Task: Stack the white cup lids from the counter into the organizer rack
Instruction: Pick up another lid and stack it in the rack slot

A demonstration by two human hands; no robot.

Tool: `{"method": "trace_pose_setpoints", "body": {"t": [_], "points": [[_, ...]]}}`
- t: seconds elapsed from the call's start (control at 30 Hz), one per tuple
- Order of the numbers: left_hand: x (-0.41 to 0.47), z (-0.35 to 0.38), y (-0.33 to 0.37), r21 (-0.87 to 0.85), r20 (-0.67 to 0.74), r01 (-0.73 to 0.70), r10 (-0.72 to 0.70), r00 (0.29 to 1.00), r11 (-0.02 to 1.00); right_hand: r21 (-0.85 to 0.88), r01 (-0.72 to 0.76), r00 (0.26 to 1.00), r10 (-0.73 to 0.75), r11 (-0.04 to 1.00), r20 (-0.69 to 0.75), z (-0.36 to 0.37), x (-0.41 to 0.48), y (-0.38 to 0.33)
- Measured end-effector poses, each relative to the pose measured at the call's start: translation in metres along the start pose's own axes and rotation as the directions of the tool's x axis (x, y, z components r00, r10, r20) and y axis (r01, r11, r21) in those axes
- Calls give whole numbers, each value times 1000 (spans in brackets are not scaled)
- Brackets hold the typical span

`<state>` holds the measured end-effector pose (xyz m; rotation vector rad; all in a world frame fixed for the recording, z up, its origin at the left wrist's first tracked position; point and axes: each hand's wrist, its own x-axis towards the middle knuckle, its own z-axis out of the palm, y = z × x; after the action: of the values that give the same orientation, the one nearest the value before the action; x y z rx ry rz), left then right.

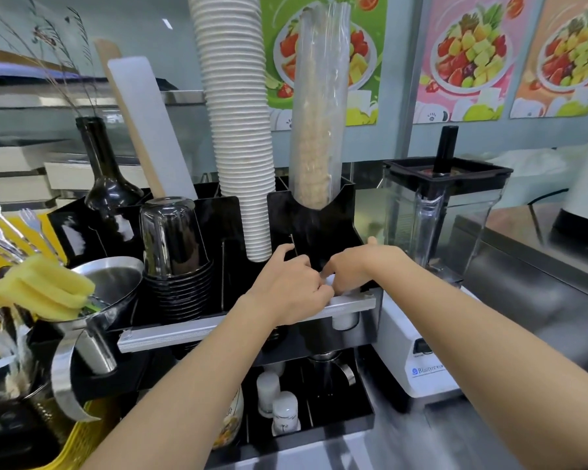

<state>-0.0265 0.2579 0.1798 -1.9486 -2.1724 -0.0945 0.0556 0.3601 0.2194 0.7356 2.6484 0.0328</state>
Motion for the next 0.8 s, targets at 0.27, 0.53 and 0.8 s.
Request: {"method": "trace_pose_setpoints", "body": {"t": [0.27, 0.53, 0.8], "points": [[-2, -6, 2, 72, 17, -20, 19, 1000, 997, 55, -8, 1000, 9, 998, -14, 4, 1, 4], [-55, -38, 13, -124, -384, 27, -73, 920, 992, 155, 97, 726, 37, 983, -686, 9, -84, 4], [-185, 24, 47, -502, -419, 154, -395, 817, 851, 343, 506, 651, -89, 791, -754, 142, -117, -71]]}}
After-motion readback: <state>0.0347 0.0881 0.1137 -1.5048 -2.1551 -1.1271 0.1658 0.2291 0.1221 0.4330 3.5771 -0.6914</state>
